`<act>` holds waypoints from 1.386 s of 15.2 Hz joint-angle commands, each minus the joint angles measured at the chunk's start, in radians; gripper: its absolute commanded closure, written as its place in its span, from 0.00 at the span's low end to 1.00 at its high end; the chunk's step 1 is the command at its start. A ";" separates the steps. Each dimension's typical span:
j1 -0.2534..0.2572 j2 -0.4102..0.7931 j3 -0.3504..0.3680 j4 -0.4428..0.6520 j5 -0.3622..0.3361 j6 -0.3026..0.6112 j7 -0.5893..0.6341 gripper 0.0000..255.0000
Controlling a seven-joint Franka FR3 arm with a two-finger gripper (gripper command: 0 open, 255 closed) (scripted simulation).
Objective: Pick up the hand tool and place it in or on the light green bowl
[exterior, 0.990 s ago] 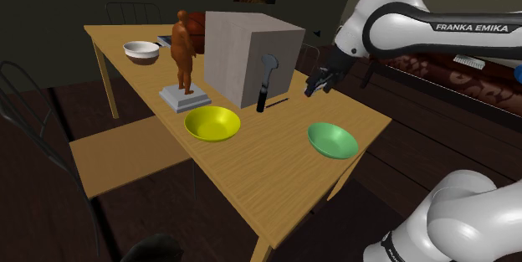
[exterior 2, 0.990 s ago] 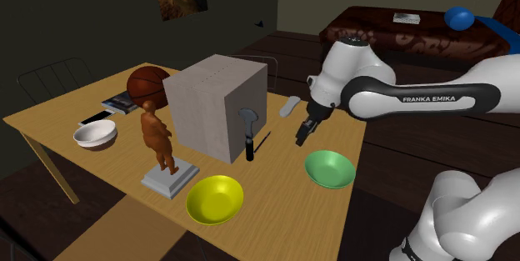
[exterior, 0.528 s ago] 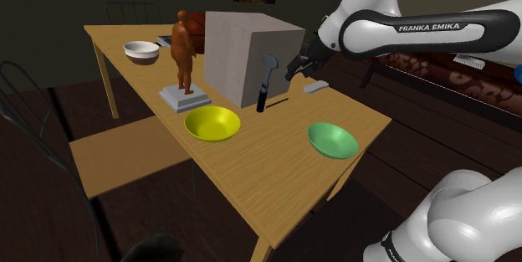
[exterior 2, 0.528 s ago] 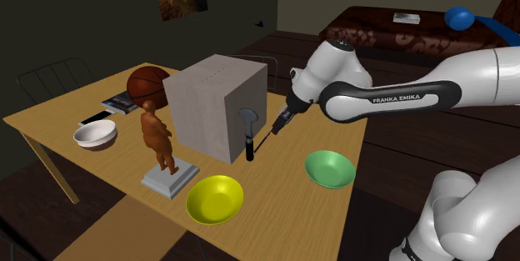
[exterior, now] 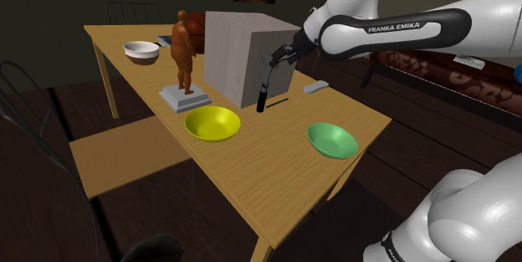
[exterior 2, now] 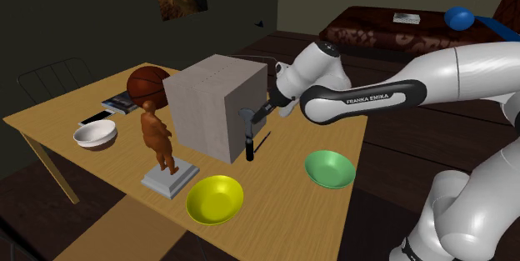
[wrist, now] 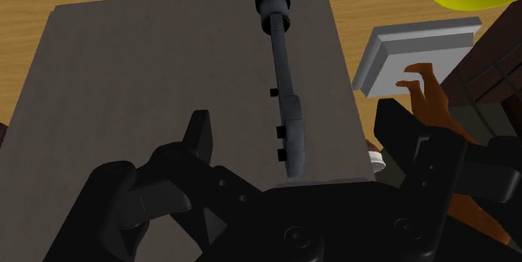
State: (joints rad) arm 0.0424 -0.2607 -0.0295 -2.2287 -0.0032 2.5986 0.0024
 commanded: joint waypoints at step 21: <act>0.002 0.081 -0.002 0.014 0.004 0.071 -0.004 1.00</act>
State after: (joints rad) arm 0.0442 -0.1799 -0.0313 -2.2140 0.0011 2.6701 -0.0017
